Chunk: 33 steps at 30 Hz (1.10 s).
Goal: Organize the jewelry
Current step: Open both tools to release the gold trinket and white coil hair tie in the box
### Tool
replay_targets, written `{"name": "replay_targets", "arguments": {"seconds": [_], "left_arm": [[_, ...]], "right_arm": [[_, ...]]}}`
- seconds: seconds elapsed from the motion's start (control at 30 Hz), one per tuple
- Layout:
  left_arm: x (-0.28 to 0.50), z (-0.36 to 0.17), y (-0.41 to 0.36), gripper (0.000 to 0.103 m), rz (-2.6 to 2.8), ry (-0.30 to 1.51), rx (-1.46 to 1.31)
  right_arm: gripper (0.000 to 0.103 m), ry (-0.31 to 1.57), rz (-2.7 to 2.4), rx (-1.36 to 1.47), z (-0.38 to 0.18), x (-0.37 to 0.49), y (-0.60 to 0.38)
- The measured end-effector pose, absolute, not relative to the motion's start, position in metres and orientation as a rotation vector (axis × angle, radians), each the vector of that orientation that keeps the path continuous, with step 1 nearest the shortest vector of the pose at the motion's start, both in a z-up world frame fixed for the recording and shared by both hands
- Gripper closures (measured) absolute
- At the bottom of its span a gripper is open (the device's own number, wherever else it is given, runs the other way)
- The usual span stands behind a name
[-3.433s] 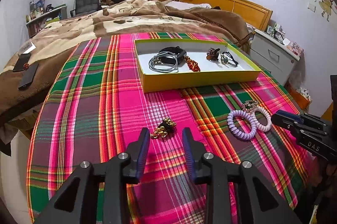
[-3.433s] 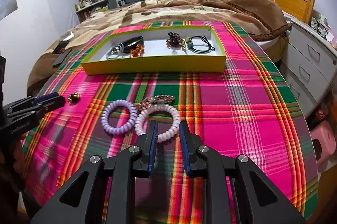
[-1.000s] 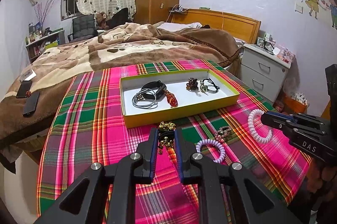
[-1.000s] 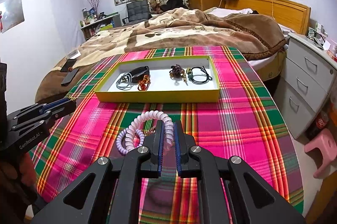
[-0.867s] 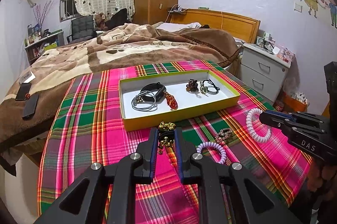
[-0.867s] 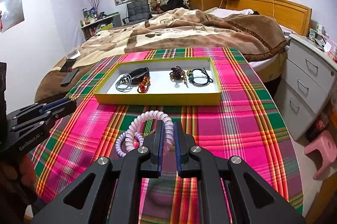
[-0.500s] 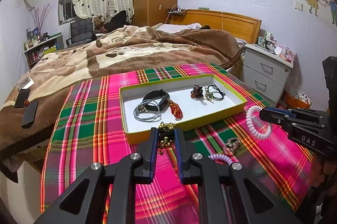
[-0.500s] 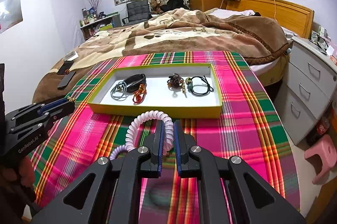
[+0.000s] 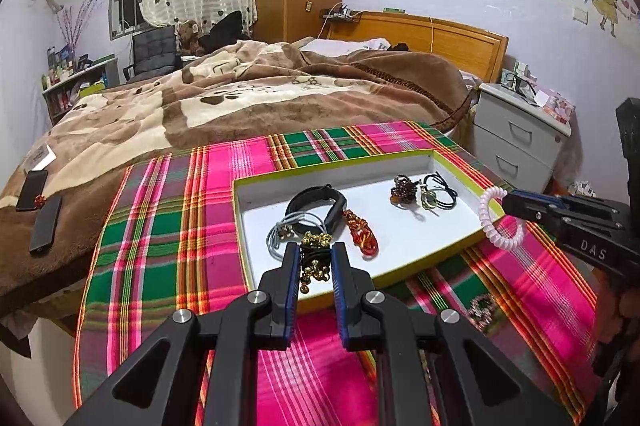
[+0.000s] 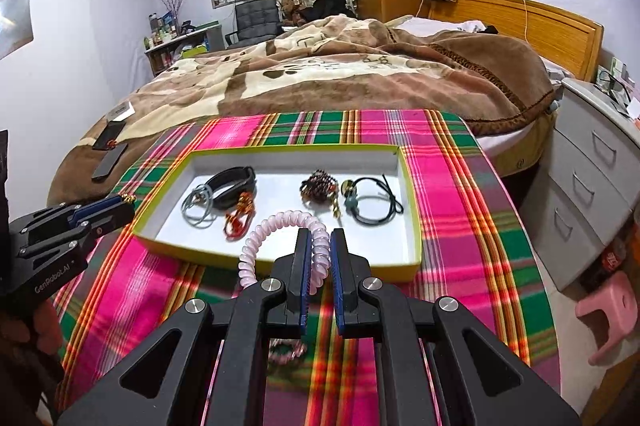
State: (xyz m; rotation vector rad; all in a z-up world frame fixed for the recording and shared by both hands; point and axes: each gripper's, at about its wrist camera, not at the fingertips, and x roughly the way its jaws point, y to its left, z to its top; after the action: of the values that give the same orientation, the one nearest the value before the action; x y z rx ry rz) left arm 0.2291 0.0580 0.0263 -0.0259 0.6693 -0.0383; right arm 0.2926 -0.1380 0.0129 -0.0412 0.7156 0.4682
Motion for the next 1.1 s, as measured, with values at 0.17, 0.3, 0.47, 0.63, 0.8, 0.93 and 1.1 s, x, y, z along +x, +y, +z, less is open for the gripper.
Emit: {"name": "replay_targets", "arguments": {"seconds": [0.17, 0.3, 0.47, 0.63, 0.8, 0.93, 1.1], "left_arm": [[0.247, 0.020, 0.059, 0.088, -0.044, 0.679, -0.015], [0.260, 0.011, 0.064, 0.088, -0.039, 0.699, -0.016], [0.273, -0.002, 0.071, 0.088, -0.023, 0.736, -0.025], [0.281, -0.013, 0.072, 0.088, -0.022, 0.776, -0.021], [0.287, -0.022, 0.070, 0.087, -0.030, 0.805, -0.014], [0.290, -0.026, 0.069, 0.087, -0.032, 0.816, -0.014], [0.291, -0.026, 0.071, 0.087, -0.036, 0.822, -0.029]], "right_arm": [[0.093, 0.731, 0.460, -0.042, 0.008, 0.315, -0.133], [0.093, 0.761, 0.449, -0.044, -0.003, 0.332, -0.129], [0.093, 0.801, 0.444, -0.054, -0.017, 0.348, -0.124], [0.093, 0.838, 0.443, -0.072, -0.030, 0.357, -0.118], [0.093, 0.861, 0.446, -0.083, -0.039, 0.361, -0.114], [0.093, 0.872, 0.445, -0.086, -0.042, 0.362, -0.114], [0.093, 0.888, 0.441, -0.095, -0.045, 0.365, -0.112]]}}
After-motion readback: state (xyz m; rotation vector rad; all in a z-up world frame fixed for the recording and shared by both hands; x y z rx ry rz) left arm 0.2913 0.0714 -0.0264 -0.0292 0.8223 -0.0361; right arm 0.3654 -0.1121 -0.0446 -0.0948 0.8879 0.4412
